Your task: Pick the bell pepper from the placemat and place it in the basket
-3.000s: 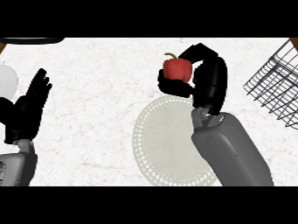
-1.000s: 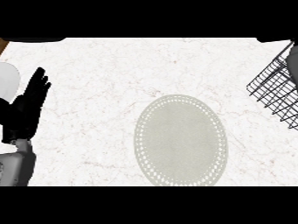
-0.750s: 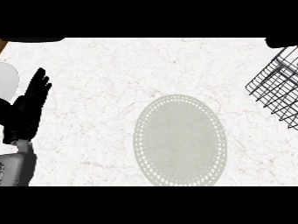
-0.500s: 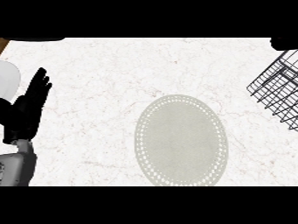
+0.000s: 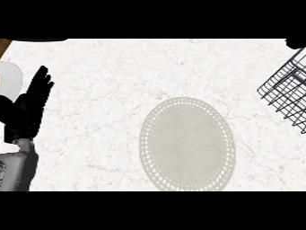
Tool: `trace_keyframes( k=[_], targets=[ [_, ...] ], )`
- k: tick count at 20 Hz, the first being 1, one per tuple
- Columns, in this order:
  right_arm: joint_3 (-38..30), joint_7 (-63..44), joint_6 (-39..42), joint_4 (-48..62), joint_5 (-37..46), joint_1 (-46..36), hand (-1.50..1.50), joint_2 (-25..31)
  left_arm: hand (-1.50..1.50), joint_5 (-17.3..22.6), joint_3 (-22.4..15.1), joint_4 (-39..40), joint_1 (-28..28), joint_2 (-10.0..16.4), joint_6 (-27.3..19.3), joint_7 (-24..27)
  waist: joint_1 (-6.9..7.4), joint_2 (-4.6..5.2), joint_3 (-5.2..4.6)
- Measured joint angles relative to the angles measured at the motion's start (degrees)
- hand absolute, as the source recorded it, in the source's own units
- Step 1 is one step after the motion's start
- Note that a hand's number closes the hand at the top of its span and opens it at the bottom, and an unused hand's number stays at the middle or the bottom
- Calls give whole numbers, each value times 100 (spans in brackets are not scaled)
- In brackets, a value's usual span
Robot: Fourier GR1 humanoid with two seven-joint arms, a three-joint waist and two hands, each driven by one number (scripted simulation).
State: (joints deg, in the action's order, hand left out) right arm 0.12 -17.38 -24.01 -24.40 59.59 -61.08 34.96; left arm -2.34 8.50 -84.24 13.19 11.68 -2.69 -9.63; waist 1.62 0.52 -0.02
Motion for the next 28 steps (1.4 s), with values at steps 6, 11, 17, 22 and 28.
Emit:
trace_keyframes(
  k=[6, 11, 17, 22, 28],
  targets=[
    [-62, -20, 457, 594, 120, -284, 150, 143, 0, -64, -103, -120, -58, -93, -45, -68, 14, -4, -8],
    [-144, 55, 848, 915, 92, -365, 150, 196, 0, -50, -110, -219, -113, -117, -48, -112, 24, -28, -41],
    [-288, 239, 703, 1137, 45, -264, 150, 251, 0, 9, -70, -207, -204, -89, 48, -9, 39, -28, -48],
    [-284, 215, 583, 1270, 119, -226, 150, 204, 0, 59, -1, -140, -53, -28, 87, -66, 37, -19, -40],
    [-244, 223, 636, 1470, 235, -222, 150, 258, 0, -20, -41, -14, 14, -92, 22, 11, 63, 8, -23]
  ],
)
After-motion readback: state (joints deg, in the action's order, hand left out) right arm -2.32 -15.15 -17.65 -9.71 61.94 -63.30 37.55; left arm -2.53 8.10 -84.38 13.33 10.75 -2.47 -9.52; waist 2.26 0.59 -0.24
